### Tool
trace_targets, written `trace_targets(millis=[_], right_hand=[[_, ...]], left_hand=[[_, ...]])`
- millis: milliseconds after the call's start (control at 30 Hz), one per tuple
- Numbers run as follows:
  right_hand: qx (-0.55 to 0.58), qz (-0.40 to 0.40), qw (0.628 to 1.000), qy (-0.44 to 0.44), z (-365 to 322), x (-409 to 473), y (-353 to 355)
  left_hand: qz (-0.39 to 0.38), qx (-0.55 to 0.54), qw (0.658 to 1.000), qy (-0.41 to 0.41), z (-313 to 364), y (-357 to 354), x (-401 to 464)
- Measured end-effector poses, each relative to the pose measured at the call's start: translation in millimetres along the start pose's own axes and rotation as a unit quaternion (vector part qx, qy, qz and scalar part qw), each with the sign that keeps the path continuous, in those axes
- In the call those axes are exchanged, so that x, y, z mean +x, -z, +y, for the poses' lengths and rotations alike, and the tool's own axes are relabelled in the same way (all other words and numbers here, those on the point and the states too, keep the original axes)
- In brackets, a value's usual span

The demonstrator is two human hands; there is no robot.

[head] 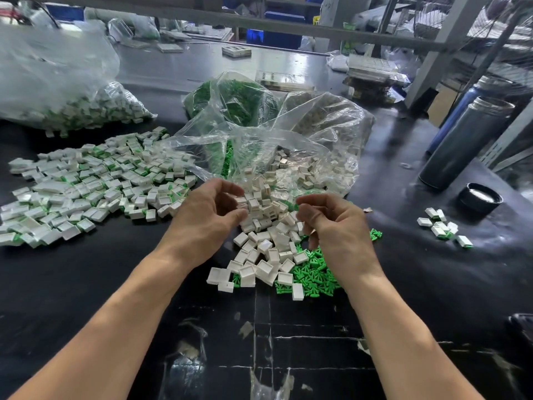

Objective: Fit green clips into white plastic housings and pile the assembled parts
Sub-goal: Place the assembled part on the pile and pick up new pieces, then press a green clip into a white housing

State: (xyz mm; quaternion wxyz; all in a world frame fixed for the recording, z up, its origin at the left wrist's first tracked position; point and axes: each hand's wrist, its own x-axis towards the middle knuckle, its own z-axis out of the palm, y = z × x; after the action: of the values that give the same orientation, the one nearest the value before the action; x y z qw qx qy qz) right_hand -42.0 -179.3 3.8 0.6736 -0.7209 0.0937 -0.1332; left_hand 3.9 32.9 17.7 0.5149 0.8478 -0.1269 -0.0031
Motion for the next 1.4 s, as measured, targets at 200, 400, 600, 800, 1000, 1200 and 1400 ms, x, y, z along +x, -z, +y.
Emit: trace_targets(millis=[200,400,600,800,1000,1200,1400], right_hand=[[0.039,-0.029,0.998,0.031,0,-3,-8],[0.043,-0.036,0.997,0.049,0,-6,-9],[0.048,-0.055,0.995,0.07,-4,-10,-11],[0.025,-0.075,0.994,0.082,-7,-13,-14],[-0.005,-0.083,0.992,0.099,-6,-14,-13],[-0.031,-0.077,0.99,0.114,-9,-15,-13],[-0.071,-0.069,0.988,0.122,-10,-15,-9]], left_hand=[[-0.042,-0.105,0.994,-0.011,8,-18,-6],[-0.036,-0.167,0.985,-0.018,10,-24,-8],[-0.022,-0.166,0.985,-0.048,11,-27,-10],[-0.012,-0.162,0.986,-0.049,11,-29,-10],[-0.012,-0.157,0.986,-0.053,10,-29,-9],[-0.031,-0.184,0.981,-0.052,9,-32,-8],[-0.029,-0.199,0.978,-0.048,6,-34,-6]])
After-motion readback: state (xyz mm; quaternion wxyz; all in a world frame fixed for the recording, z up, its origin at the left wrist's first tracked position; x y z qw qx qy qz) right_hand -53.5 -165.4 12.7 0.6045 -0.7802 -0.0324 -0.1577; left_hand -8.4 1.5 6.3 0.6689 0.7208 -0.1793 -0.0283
